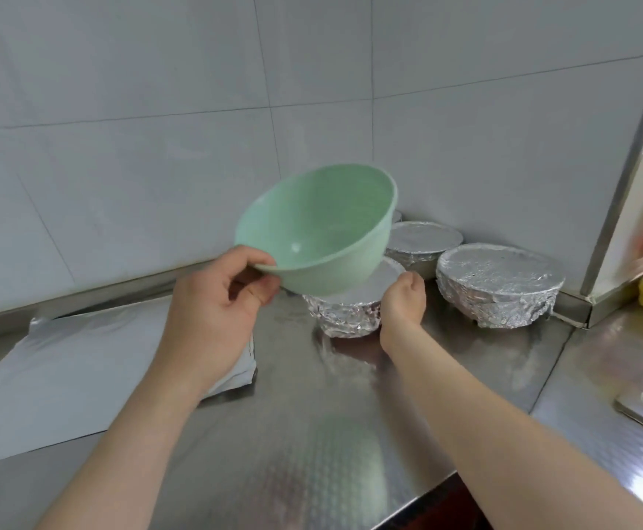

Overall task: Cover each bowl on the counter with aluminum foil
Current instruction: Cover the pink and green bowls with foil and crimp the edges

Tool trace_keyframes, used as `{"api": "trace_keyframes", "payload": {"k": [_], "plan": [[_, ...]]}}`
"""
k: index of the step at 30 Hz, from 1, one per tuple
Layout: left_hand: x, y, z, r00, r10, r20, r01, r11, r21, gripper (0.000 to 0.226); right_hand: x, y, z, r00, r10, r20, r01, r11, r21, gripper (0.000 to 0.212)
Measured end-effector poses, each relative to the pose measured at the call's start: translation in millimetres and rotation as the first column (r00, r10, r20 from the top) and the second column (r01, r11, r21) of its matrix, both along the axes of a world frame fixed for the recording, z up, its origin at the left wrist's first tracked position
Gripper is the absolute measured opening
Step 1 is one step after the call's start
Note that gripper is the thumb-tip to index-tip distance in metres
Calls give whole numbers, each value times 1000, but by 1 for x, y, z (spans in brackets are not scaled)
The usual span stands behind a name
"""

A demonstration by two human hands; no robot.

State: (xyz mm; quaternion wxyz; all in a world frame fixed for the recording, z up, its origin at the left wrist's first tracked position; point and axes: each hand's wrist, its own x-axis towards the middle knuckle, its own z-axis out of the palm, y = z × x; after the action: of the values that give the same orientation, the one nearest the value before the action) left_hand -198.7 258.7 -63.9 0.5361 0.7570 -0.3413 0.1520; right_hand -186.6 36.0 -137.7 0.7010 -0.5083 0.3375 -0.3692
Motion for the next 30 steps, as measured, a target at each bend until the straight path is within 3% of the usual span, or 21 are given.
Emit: {"api": "trace_keyframes", "payload": {"k": [3, 5, 7, 9, 11, 14, 18, 23, 26, 30], "plan": [[-8, 15, -9, 995, -94, -27, 96, 992, 80, 20, 51, -52, -43, 990, 101, -102, -115, 983, -143, 47], [-13, 26, -15, 988, -150, -43, 155, 978, 141, 21, 95, -119, -105, 947, 215, -237, -279, 918, -282, 66], [-17, 34, -20, 977, -192, -90, 206, 960, 188, 22, 58, -113, -82, 916, 278, -290, -356, 895, -269, 82], [-19, 40, -27, 966, -226, -124, 250, 937, 242, 20, -9, -73, -16, 919, 302, -254, -365, 895, -257, 72], [-22, 39, -36, 959, -241, -147, 275, 914, 297, 32, -55, -53, 16, 912, 349, -216, -385, 910, -156, 66], [-27, 29, -49, 946, -267, -185, 320, 863, 390, 42, -99, -55, 21, 798, 551, -243, -573, 819, -23, 53], [-25, 9, -64, 939, -282, -197, 341, 837, 427, 47, -133, -52, 12, 656, 646, -390, -709, 705, -24, 35], [-23, -18, -78, 944, -277, -176, 327, 843, 426, 38, -140, -54, 19, 732, 500, -462, -613, 779, -130, 17], [-23, -22, -81, 949, -258, -181, 313, 838, 446, 59, -139, -53, 25, 768, 350, -536, -530, 817, -226, 24], [1, 12, -83, 998, -69, -13, 62, 771, 634, 58, -139, -48, 27, 825, 189, -533, -411, 848, -335, 24]]}}
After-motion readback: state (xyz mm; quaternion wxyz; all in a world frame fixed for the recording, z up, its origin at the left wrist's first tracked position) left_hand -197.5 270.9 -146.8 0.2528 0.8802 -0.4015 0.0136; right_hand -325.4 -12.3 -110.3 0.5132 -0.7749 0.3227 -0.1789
